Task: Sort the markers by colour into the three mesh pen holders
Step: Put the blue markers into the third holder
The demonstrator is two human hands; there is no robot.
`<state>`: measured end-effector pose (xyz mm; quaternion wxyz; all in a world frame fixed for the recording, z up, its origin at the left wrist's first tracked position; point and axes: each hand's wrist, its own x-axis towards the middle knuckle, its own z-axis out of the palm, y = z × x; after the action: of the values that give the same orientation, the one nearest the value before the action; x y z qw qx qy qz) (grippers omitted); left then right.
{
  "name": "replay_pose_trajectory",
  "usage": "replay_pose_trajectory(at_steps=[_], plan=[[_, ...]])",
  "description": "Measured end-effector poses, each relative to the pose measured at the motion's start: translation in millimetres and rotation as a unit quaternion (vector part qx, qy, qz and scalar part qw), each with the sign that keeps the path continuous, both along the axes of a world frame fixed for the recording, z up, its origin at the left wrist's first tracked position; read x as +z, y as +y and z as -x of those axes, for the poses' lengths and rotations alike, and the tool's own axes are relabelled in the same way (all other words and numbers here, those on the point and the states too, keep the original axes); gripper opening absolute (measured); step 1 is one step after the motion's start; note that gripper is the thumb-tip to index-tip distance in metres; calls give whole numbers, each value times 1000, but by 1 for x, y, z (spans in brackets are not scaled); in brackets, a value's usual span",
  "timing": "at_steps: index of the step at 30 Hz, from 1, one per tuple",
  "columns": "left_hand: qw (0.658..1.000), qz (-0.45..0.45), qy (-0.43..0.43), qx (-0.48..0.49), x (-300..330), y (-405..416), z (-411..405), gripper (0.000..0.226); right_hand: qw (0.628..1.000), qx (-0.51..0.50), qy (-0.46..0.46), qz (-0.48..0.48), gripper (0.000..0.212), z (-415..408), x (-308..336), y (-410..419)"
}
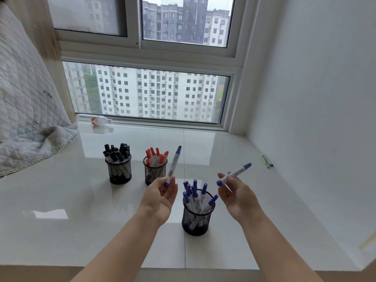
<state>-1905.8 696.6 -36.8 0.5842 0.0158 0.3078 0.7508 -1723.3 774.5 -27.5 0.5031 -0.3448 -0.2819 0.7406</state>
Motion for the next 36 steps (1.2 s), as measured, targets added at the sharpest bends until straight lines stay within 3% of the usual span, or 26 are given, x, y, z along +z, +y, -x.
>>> replay_pose_trajectory(at_steps=[3, 7, 9, 11, 14, 17, 21, 24, 27, 33, 36], plan=[[999, -20, 13, -32, 0, -3, -9, 7, 996, 3, -75, -48, 16, 2, -3, 0], [982, -35, 182, -45, -2, -1, -16, 39, 959, -30, -246, -137, 24, 2, -5, 2], [942, -20, 333, -37, -4, 0, -16, 45, 942, -21, -290, -167, 21, 2, -7, 3], [895, 2, 446, -25, -4, 1, -18, 35, 932, -9, -310, -190, 17, 3, -8, 3], [877, 11, 481, -14, -5, 1, -25, 13, 919, -14, -325, -225, 11, 5, -10, 3], [857, 9, 516, 11, -10, 4, -29, 13, 897, -27, -358, -257, 13, 9, -10, 5], [747, 20, 663, 43, -19, 3, -32, 20, 853, -30, -413, -317, 16, 15, -12, 6], [730, 4, 682, 46, -25, 3, -37, 7, 806, -30, -480, -346, 14, 18, -19, 5], [708, 15, 704, 48, -31, 4, -38, 19, 776, -11, -534, -334, 17, 19, -26, 6], [614, 87, 785, -12, -44, 7, -38, 32, 729, 33, -603, -321, 1, 17, -40, 5], [631, 96, 770, -24, -46, 9, -37, 25, 709, 30, -627, -322, 13, 15, -44, 0]])
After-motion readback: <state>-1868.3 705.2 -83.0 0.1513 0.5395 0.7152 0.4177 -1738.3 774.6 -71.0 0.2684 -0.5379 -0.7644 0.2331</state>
